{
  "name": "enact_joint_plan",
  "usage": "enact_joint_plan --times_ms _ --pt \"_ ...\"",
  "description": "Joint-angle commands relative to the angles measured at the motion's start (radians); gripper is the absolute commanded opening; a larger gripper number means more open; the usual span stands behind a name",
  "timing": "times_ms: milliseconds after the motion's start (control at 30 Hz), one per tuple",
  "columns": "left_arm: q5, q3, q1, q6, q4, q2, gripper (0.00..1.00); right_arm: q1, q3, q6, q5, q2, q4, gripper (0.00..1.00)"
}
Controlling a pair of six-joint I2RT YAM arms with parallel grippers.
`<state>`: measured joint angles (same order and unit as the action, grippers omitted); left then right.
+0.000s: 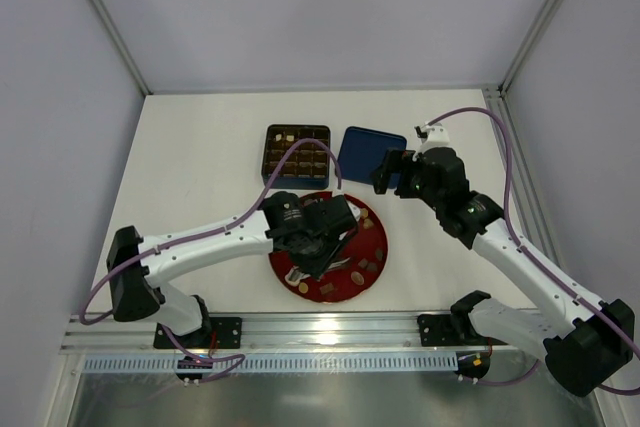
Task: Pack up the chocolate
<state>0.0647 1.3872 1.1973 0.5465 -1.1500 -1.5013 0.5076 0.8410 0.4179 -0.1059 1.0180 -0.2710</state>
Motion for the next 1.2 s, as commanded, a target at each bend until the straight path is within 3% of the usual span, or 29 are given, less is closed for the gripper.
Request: enact_joint_plan --times_ms 0,833,1167 --pt "0.017 0.029 0.015 0.003 -0.004 -0.008 0.39 0.000 0.006 0.004 -0.014 -0.022 0.021 1.00" --pt "0.035 0.041 0.030 -0.014 -0.043 -0.039 0.38 0.000 -0.006 0.012 -0.014 -0.027 0.021 1.00" --pt "0.050 0.056 0.030 -0.025 -0.056 -0.054 0.28 0.000 -0.006 0.012 -0.014 -0.030 0.021 1.00"
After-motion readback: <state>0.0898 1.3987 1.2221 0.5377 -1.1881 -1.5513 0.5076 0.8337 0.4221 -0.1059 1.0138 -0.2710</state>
